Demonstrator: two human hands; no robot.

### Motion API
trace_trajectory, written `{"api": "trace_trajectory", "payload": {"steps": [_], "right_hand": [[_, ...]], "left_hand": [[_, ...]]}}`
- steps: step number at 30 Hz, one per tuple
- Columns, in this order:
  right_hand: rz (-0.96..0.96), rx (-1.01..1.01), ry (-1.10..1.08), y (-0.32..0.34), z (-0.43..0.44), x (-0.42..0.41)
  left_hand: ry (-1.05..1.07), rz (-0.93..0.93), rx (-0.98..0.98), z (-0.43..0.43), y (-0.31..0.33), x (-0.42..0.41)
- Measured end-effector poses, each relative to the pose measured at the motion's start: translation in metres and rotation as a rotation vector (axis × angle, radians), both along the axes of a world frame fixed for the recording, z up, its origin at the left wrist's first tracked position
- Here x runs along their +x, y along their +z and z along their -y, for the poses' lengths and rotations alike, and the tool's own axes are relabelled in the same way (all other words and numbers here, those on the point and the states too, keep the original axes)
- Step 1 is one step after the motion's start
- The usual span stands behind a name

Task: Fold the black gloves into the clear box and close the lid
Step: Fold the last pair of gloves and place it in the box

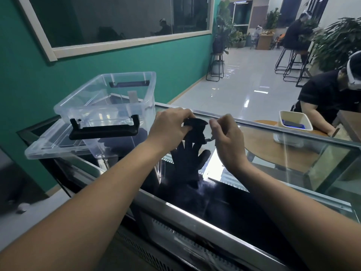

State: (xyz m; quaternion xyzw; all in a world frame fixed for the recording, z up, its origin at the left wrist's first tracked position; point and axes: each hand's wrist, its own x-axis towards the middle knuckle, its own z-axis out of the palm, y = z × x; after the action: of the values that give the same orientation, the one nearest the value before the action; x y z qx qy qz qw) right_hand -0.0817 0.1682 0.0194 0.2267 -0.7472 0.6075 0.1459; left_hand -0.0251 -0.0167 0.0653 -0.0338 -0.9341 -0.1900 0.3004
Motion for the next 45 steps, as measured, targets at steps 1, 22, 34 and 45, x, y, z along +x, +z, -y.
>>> {"api": "trace_trajectory", "payload": {"steps": [1,22,34,45], "right_hand": [[0.023,-0.013,-0.001,0.001,0.0,0.0],[1.085,-0.424,0.892,0.005,0.003,0.008],[1.06,-0.395,0.78,-0.011,0.002,-0.003],[1.105,-0.422,0.821,-0.008,0.0,-0.002]], "left_hand": [[0.0,-0.017,0.03,0.001,0.003,0.001],[-0.07,-0.097,0.056,-0.007,-0.05,0.092],[-0.082,0.065,0.14,-0.012,-0.075,0.109],[0.167,0.111,0.343,-0.002,-0.065,0.091]]}}
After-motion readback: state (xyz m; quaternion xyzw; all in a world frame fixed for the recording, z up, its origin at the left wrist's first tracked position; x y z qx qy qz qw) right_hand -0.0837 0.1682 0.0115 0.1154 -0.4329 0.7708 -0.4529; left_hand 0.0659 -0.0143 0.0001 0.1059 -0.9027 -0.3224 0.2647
